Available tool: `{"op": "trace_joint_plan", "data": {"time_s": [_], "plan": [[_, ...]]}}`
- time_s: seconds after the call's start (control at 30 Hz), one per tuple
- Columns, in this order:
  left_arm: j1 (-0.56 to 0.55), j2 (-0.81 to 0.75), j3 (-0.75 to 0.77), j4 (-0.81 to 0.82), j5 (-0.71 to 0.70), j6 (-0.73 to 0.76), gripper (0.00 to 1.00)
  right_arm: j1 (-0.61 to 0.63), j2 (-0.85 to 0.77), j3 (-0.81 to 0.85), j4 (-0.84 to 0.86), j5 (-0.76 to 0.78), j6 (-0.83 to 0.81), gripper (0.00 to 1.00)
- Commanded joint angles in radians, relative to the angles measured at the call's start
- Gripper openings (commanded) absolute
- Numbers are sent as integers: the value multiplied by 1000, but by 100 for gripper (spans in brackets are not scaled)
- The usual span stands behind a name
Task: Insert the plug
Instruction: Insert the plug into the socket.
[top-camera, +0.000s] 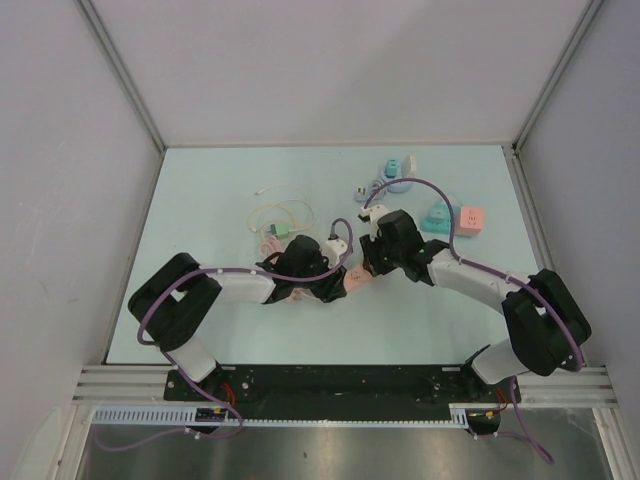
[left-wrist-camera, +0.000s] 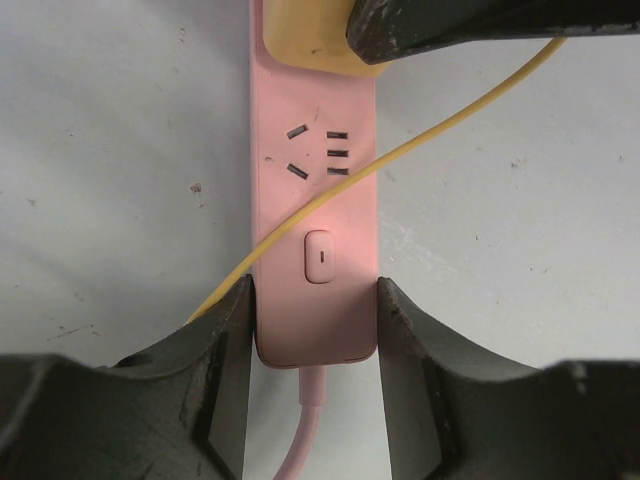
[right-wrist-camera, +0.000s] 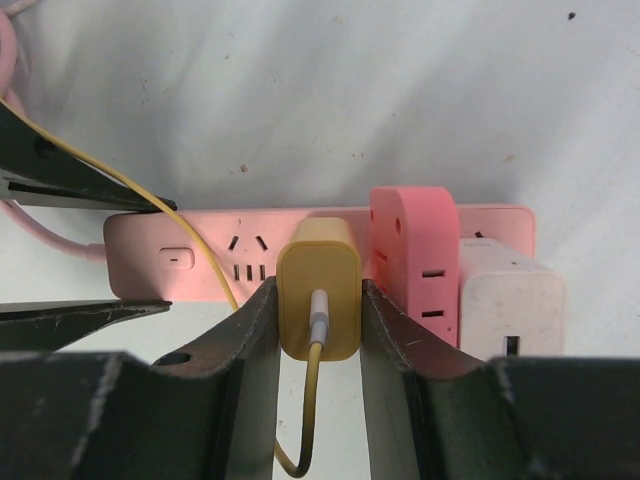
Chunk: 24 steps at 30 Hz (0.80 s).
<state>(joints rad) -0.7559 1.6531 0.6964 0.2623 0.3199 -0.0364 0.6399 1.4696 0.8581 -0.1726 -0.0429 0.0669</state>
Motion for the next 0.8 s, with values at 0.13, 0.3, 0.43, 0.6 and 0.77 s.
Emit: {"op": "trace_joint_plan", "data": {"time_s": [0.13, 0.3, 0.43, 0.6, 0.77], "plan": [[24, 47, -17, -60, -38, 43, 33, 17, 15, -25, -85, -12, 4, 0], [27, 37, -17, -63, -36, 43, 33, 17, 40, -15, -82, -5, 1, 0], [29, 36, -15, -71, -41, 49, 32, 30, 98, 19, -106, 3, -12, 0], [55, 24, -28, -60, -29, 6, 32, 70, 138, 59, -172, 43, -21, 0], [165, 7, -67, -17, 37, -69, 31, 70, 158, 65, -166, 41, -32, 0]]}}
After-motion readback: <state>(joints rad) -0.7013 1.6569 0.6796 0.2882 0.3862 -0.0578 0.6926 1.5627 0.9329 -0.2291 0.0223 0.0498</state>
